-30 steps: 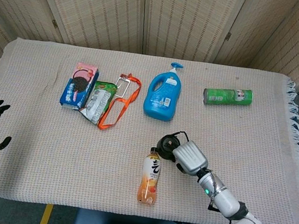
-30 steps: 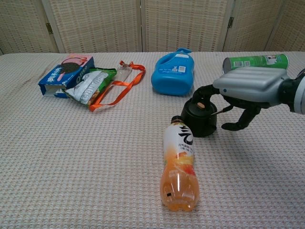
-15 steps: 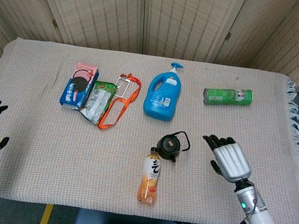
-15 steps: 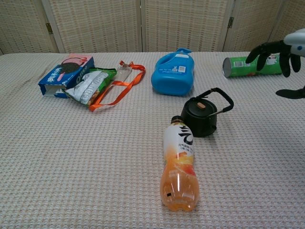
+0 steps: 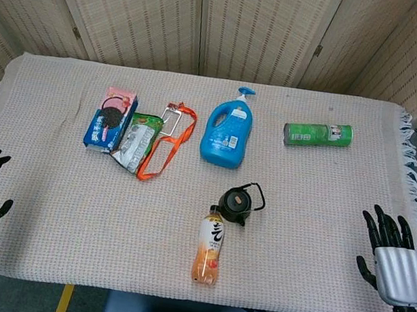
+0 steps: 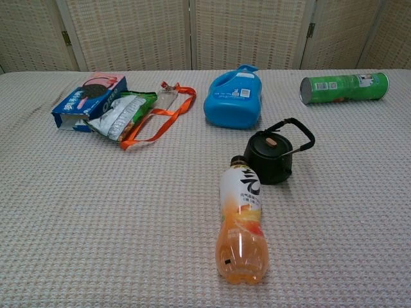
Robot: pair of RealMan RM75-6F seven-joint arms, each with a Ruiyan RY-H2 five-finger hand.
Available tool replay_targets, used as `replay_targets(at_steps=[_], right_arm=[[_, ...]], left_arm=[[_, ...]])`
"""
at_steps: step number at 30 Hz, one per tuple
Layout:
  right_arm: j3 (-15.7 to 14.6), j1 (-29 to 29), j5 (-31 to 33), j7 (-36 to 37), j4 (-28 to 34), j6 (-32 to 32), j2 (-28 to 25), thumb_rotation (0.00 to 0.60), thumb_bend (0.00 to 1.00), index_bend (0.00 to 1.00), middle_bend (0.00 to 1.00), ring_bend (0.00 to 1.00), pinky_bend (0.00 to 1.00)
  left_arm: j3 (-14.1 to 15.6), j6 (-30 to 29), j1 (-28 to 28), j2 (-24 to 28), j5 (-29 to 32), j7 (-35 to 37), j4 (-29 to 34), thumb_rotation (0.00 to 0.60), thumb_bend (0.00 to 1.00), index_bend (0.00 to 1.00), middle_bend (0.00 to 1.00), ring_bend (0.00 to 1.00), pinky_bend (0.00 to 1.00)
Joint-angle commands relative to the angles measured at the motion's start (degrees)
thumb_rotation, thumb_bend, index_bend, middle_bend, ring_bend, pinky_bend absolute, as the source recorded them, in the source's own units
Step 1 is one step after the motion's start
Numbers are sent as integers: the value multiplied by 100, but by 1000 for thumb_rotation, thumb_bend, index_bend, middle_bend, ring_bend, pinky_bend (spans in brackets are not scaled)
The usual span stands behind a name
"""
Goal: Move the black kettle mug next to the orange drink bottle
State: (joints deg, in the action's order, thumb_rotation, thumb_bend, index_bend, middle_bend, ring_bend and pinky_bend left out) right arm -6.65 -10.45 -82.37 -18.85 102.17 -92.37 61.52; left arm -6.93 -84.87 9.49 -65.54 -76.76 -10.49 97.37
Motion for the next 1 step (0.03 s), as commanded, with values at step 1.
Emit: replay_targets(at_steps=[1], right_arm=[[-31,277,-110,156,-140,-192,114,600,353,0,25,113,40]], left_arm=[[30,7,-16,-25,-11,-55,61,600,227,129,60,44,0]])
